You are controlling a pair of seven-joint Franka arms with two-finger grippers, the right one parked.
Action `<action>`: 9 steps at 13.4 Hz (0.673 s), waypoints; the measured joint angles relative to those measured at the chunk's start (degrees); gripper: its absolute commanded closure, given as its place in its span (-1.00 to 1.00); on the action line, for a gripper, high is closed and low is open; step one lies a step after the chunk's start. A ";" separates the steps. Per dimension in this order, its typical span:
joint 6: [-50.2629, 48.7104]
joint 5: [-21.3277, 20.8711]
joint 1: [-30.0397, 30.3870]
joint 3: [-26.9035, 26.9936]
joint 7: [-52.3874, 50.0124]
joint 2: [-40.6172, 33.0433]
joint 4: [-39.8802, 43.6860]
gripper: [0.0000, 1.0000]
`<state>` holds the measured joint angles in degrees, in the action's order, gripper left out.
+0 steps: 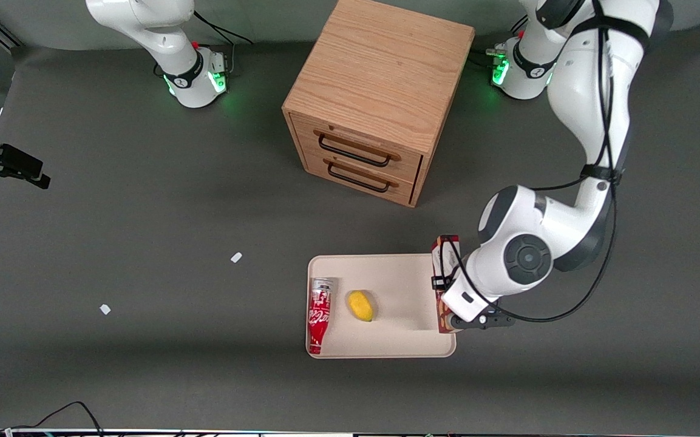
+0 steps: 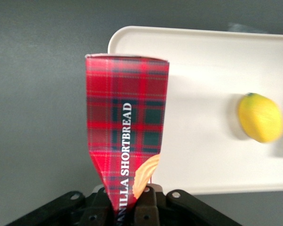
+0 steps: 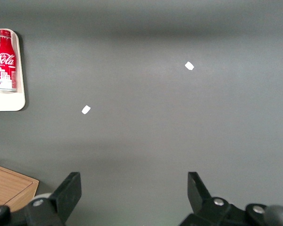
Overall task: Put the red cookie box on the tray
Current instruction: 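Lower the cookie box onto the tray beside the lemon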
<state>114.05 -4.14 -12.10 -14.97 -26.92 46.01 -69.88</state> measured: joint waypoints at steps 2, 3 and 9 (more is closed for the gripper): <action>2.47 -0.52 -0.06 0.06 0.00 2.49 0.05 1.00; 3.56 -0.72 -0.23 0.09 0.00 3.44 0.07 1.00; 7.03 -1.06 -1.77 1.06 0.00 5.74 0.11 -0.99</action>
<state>121.08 -5.19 -13.87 -13.90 -26.92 51.75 -69.77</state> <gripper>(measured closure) 0.868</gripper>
